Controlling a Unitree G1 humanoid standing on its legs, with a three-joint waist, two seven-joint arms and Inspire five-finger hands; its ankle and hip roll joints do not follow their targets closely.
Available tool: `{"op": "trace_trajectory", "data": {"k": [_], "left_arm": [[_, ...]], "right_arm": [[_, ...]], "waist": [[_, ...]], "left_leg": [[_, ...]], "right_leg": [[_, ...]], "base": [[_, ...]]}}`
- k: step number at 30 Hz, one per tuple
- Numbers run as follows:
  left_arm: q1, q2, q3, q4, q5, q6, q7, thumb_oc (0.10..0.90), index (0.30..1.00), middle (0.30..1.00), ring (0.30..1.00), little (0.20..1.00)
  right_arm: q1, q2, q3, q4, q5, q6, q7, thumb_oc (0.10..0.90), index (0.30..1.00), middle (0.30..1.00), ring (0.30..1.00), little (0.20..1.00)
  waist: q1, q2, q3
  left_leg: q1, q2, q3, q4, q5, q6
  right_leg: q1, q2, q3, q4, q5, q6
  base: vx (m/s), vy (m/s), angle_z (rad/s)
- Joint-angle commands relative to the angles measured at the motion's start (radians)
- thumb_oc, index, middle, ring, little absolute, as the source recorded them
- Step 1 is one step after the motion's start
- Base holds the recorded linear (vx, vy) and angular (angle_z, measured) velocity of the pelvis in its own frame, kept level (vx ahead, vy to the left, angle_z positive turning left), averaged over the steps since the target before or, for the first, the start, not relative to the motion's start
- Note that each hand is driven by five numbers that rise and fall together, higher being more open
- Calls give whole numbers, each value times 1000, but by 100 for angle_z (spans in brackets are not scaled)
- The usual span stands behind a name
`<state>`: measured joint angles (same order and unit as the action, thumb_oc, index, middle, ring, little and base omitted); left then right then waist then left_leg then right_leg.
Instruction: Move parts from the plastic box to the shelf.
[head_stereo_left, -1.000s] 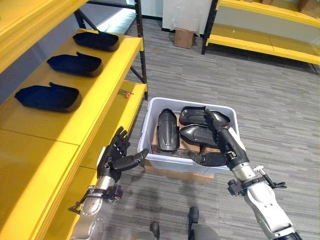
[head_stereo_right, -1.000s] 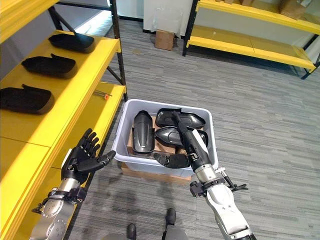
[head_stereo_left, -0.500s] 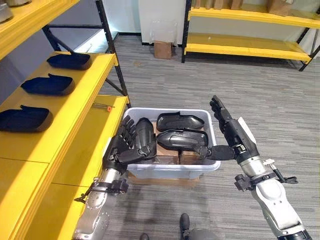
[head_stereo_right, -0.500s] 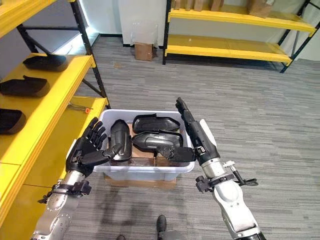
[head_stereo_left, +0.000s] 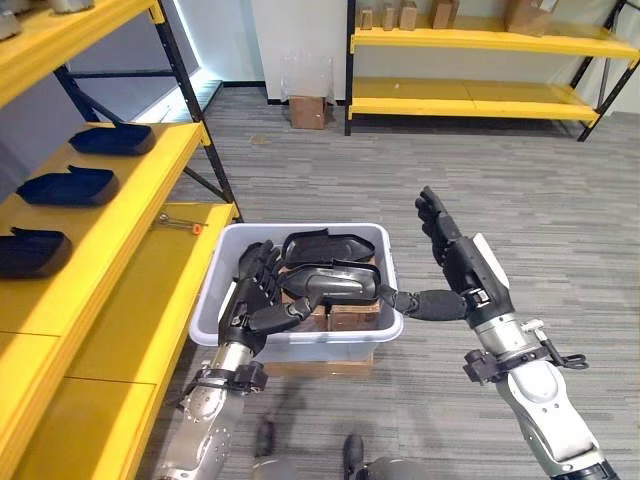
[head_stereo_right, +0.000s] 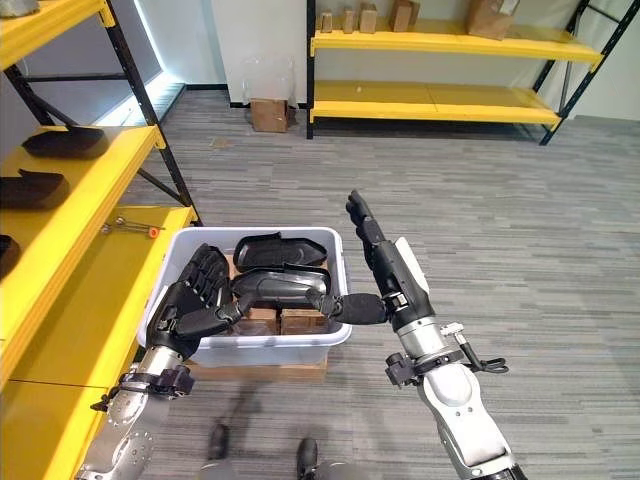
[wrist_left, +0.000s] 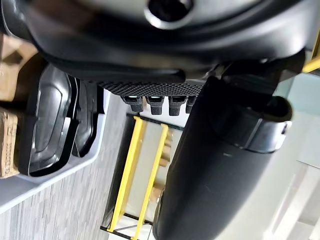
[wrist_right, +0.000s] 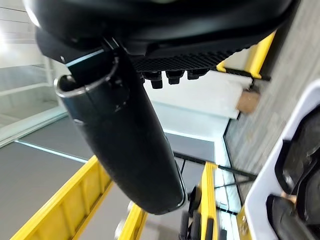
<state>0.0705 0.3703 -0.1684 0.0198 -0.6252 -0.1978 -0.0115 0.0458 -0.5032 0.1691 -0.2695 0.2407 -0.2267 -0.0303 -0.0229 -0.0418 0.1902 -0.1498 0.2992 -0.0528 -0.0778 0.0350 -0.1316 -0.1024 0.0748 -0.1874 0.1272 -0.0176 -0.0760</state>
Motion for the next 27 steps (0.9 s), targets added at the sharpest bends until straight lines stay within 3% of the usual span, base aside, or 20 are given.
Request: {"op": "trace_trajectory", "data": {"k": [1,8,13,27], "left_arm": [[-39,18,37,-126,-30,-123,-26,900,1000,1000,1000,1000],[-26,50,46,-145,-34,-118,-33,900,1000,1000,1000,1000],[-17,56,54,-155,-38,-115,-28,900,1000,1000,1000,1000],[25,51,70,-159,-28,-102,-34,900,1000,1000,1000,1000]], "right_arm": [[-39,-13,-71,-134,10,-105,-7,900,1000,1000,1000,1000],[-24,23,-56,-126,3,-82,17,900,1000,1000,1000,1000],[-17,30,-42,-124,-2,-69,28,900,1000,1000,1000,1000],[31,12,-86,-146,-65,-62,30,900,1000,1000,1000,1000]], "waist": [[21,27,-59],[23,18,-94],[26,11,-100],[23,-19,-120]], "left_leg": [[81,-85,28,55,79,26],[141,-160,106,49,-1,83],[153,-189,133,56,-31,106],[181,-217,141,7,-43,126]], "right_leg": [[163,-149,118,-65,-78,131],[170,-242,152,-81,-42,191],[163,-277,165,-90,-26,214],[172,-304,142,-128,3,242]], "base": [[163,319,-94],[111,217,-24],[37,107,-15],[23,48,-1]]}}
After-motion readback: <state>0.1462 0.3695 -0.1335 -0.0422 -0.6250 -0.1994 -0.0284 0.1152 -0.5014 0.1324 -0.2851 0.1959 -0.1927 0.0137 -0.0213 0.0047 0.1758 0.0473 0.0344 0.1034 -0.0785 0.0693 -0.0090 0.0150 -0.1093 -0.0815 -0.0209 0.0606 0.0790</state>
